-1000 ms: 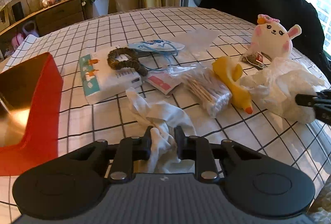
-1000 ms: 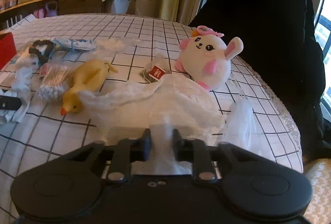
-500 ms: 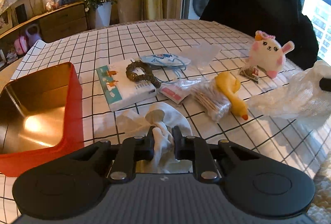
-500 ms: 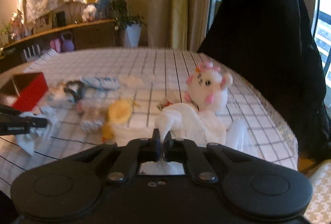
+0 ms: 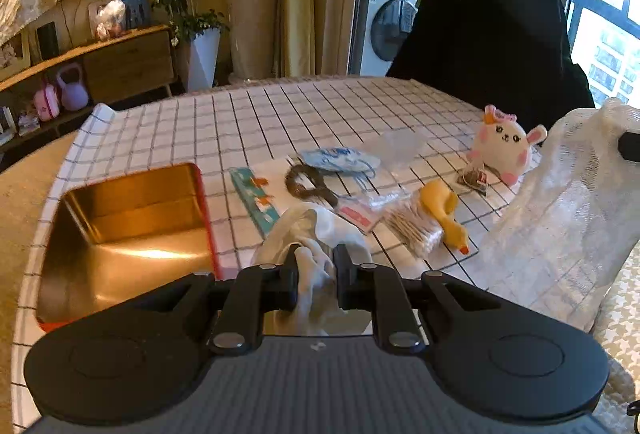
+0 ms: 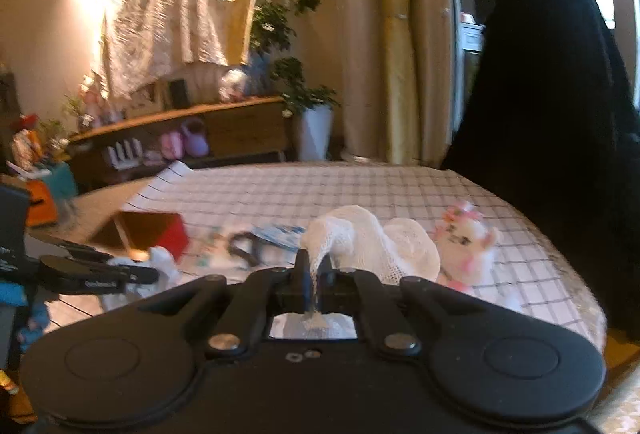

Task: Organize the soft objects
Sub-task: 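Carry the white cloth and mesh bag into the tin box with both tools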

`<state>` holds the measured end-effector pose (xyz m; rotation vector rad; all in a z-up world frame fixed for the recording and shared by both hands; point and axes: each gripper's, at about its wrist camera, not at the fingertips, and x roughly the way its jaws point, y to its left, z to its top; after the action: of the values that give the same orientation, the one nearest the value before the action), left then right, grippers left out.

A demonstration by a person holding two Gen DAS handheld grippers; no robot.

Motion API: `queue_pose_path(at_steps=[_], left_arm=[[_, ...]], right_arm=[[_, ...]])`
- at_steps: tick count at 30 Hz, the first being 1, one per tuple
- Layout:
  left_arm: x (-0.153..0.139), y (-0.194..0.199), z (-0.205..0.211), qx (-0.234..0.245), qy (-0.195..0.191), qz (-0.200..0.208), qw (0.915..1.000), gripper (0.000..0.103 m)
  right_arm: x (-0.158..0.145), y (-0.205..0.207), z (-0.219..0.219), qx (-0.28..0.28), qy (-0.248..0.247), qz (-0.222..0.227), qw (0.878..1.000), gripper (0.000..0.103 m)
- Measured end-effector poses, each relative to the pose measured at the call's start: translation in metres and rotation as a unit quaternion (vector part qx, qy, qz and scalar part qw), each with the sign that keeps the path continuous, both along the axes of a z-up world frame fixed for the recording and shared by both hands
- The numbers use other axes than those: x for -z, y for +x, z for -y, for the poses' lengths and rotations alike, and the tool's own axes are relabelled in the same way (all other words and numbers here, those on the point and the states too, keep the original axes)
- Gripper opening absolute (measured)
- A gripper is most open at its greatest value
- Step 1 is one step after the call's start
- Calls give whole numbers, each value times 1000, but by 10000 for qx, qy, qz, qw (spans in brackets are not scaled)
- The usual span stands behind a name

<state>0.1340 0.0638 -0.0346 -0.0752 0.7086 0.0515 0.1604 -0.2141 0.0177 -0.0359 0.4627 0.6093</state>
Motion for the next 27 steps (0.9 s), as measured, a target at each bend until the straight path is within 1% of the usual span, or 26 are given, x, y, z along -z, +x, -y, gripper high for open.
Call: queue_pose_path(at_steps=[7,13,19,27], left_arm=[[-30,-10,-17,26,131,205,9997,16],[-48,-14,-39,-34,206,351,9992,16],[-55,-15,-69,-212,273,390,9986,16],[-52,-8,-109,-480,297,340,9978,17]], right_arm=[[-22,5,-30,-467,354,-60,9983,2],[-42,9,-67,-906,459,-13,9948,2],[-58,18,-111,-1288,428,119,9907,2],[-60,27,-168,-1672,353,142,9852,2]])
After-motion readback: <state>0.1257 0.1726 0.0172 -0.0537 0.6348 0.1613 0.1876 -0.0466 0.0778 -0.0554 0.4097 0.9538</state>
